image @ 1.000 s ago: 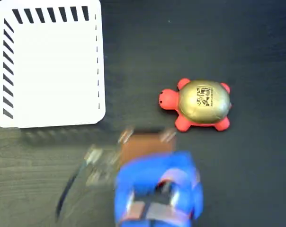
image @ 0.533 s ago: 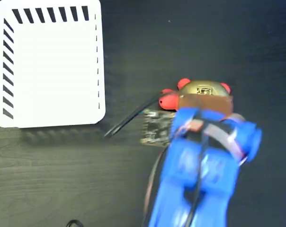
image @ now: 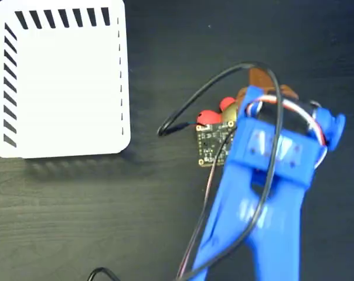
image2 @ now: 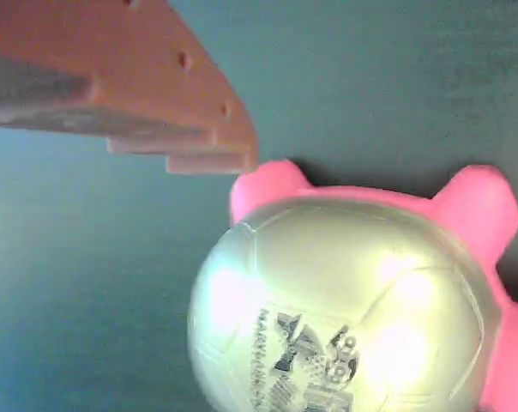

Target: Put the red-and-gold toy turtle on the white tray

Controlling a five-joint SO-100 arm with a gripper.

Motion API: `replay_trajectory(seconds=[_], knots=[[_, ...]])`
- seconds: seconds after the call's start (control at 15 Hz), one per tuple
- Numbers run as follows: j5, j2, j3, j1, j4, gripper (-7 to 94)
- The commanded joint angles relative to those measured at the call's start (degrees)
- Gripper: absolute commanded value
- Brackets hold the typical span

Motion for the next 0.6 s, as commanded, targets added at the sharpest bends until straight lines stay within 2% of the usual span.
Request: replay_trajectory(seconds=[0.0,0.53], knots=[[0.88,-1.76,-4.22,0.18,1.23,71],[3.52,-13.01,-5.45,1.58,-3.87,70]])
